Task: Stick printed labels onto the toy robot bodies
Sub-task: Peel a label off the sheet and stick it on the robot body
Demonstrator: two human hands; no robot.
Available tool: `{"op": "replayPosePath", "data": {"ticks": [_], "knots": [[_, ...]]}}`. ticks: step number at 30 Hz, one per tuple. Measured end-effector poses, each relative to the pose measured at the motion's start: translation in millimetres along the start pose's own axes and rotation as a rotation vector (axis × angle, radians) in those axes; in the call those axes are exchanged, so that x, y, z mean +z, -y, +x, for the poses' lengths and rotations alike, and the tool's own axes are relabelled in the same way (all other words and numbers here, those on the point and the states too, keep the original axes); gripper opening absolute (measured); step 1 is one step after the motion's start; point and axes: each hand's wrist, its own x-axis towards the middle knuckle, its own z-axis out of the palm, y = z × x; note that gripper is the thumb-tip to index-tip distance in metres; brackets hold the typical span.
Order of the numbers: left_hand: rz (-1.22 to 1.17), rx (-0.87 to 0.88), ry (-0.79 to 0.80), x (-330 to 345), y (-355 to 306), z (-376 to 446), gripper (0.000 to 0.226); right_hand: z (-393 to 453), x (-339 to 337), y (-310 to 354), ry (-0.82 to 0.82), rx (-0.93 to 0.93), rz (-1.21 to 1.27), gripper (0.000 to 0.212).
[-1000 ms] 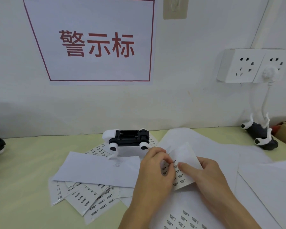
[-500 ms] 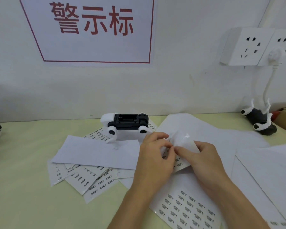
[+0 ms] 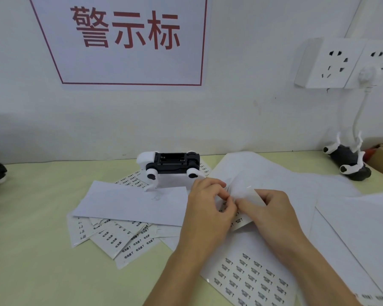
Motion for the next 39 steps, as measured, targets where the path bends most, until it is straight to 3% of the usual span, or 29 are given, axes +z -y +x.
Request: {"op": "replayPosePath", "data": {"ticks": [8,14,18,30,32,39], "knots": [[0.012,0.006,-0.032,1.4,0.8,0.4,0.01,-0.1,0.2,1.2,-0.017,-0.004,-0.02,0.023],[-0.009,-0.032,-0.034,1.2,0.1,0.2,0.01,-1.2,0.5,3.7,0.0,-0.009,0.007,0.037],[-0.018,-0.041,-0.01,0.8,-1.3,0.7,0.01,0.0,-0.8,1.8,0.005,-0.018,0.015,0.015],[0.013,-0.058,0.022,-0.2,0.6,3.7,0.014,-0.6,-0.7,1.9,0.006,-0.027,0.014,0.021],[0.005,-0.07,0.021,0.0,0.9,4.0,0.014,-0.2,-0.5,0.9,-0.001,-0.028,0.011,0.014],[-0.119,-0.218,-0.018,-2.7,-0.2,5.4,0.016,-0.2,1.1,1.2,-0.118,-0.023,0.024,0.007]]}}
